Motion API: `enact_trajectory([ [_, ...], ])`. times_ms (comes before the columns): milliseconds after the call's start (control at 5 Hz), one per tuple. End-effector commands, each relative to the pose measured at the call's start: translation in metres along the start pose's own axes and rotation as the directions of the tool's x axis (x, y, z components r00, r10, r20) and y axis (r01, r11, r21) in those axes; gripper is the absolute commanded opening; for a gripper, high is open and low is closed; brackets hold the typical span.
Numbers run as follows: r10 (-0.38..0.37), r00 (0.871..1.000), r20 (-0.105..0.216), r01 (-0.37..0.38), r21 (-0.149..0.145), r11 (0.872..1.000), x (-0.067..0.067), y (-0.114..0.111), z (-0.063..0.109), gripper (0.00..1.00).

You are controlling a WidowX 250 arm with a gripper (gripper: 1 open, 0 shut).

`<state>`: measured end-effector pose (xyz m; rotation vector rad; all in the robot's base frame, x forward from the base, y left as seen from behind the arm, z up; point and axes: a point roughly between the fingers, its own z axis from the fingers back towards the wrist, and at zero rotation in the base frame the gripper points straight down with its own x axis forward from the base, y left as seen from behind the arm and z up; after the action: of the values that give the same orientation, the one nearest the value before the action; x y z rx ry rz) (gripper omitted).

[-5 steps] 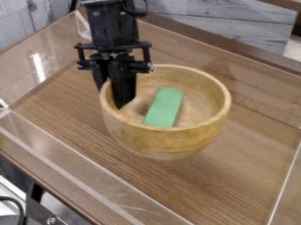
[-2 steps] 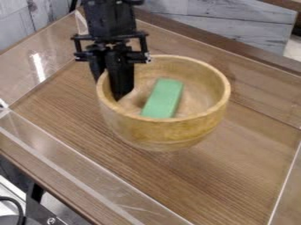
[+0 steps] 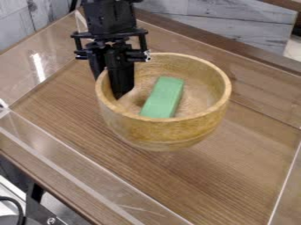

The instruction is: Put the green block in the brown bowl

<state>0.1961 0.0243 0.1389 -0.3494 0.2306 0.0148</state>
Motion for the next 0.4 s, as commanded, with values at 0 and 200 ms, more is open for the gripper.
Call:
enact_trajectory([
  [0,-0.048,0.996,0.07,0.047,0.016,0.999,0.001,-0.0062,0.0139,0.0],
  [200,-0.06,0.996,0.07,0.059,0.015,0.998,0.0004,-0.0067,0.0126,0.0],
])
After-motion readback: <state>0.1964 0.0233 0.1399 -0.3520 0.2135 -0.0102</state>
